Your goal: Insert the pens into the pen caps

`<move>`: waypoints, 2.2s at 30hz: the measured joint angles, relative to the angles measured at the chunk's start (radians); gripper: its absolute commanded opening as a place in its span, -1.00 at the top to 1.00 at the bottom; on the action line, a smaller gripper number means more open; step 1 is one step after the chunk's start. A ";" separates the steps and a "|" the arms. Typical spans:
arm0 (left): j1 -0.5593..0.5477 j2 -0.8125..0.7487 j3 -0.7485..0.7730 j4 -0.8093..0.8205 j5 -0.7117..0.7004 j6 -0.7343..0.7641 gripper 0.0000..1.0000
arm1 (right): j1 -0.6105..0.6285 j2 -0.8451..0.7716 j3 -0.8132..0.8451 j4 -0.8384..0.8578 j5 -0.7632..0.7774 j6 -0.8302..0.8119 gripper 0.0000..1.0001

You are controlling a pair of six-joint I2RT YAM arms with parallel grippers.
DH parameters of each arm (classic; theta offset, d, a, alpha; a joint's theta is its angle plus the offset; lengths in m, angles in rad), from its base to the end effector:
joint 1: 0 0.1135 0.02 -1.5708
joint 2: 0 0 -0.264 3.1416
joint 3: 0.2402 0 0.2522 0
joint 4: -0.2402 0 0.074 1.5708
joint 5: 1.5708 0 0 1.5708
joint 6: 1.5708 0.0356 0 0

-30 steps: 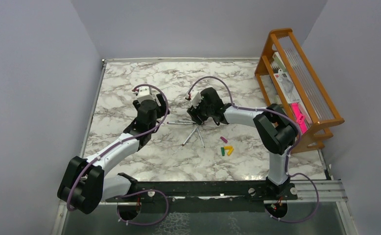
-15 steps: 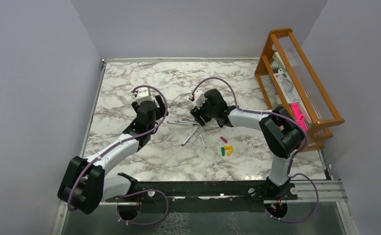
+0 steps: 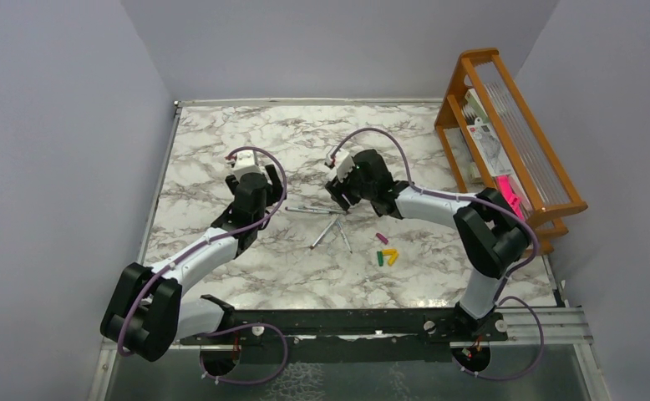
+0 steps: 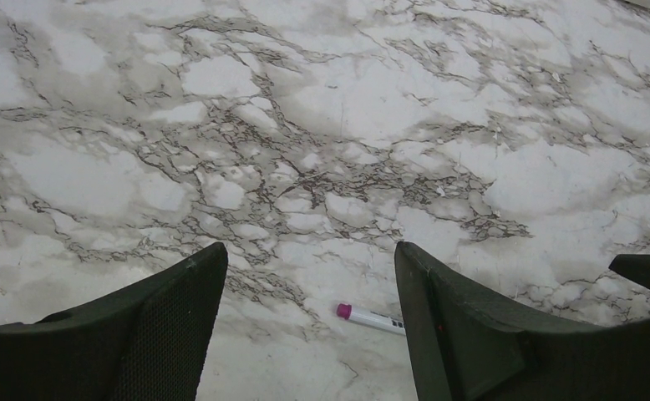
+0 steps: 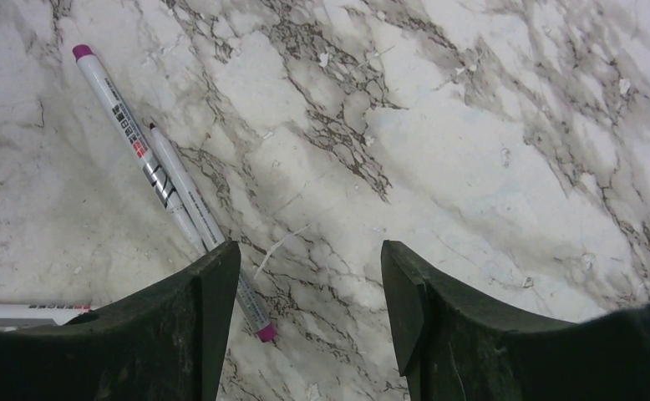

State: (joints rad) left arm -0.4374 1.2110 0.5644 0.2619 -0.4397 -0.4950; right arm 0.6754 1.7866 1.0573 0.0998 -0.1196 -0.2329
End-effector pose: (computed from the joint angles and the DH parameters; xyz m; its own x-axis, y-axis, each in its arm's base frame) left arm 0.2394 -0.0952 0.2210 -0.3114 -0.3289 -0.8915 -0.1387 0.9439 -0.2997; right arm 0.2998 0.2456 0.1885 -0.2864 -0.5231 -0.8027 -0.7833 0.6103 -0.1182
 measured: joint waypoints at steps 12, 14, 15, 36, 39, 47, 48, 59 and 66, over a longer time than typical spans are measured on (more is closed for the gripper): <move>0.012 0.000 -0.013 0.004 0.000 0.011 -0.36 | 0.019 0.055 -0.028 0.006 -0.029 0.004 -0.19; 0.013 0.000 -0.016 0.007 0.000 0.012 -0.36 | 0.019 0.061 -0.028 0.007 -0.030 0.007 -0.08; 0.014 0.000 -0.017 0.007 0.000 0.013 -0.35 | 0.019 0.065 -0.028 0.008 -0.030 0.010 -0.05; 0.037 -0.001 -0.031 0.006 0.000 0.015 -0.35 | 0.026 0.124 -0.002 0.004 -0.022 0.027 0.92; 0.039 -0.001 -0.031 0.006 0.000 0.014 -0.79 | 0.026 0.128 0.006 0.003 -0.015 0.030 0.96; 0.063 -0.004 -0.043 0.003 0.051 -0.097 -0.98 | 0.026 0.120 0.018 0.000 0.053 0.087 0.96; 0.066 -0.001 -0.044 0.011 0.080 -0.102 -0.98 | 0.026 0.109 0.011 0.010 0.067 0.106 0.96; 0.069 0.166 -0.016 0.310 0.603 -0.261 -0.96 | 0.024 -0.290 -0.366 0.424 0.051 0.478 0.96; 0.069 0.222 -0.060 0.726 0.831 -0.413 -0.85 | 0.023 -0.328 -0.507 0.716 -0.080 0.736 0.96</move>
State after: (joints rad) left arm -0.3683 1.4330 0.5049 0.9878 0.3912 -0.9081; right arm 0.6987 1.4582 0.5503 0.8162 -0.1997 0.5030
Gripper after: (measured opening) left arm 0.953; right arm 0.056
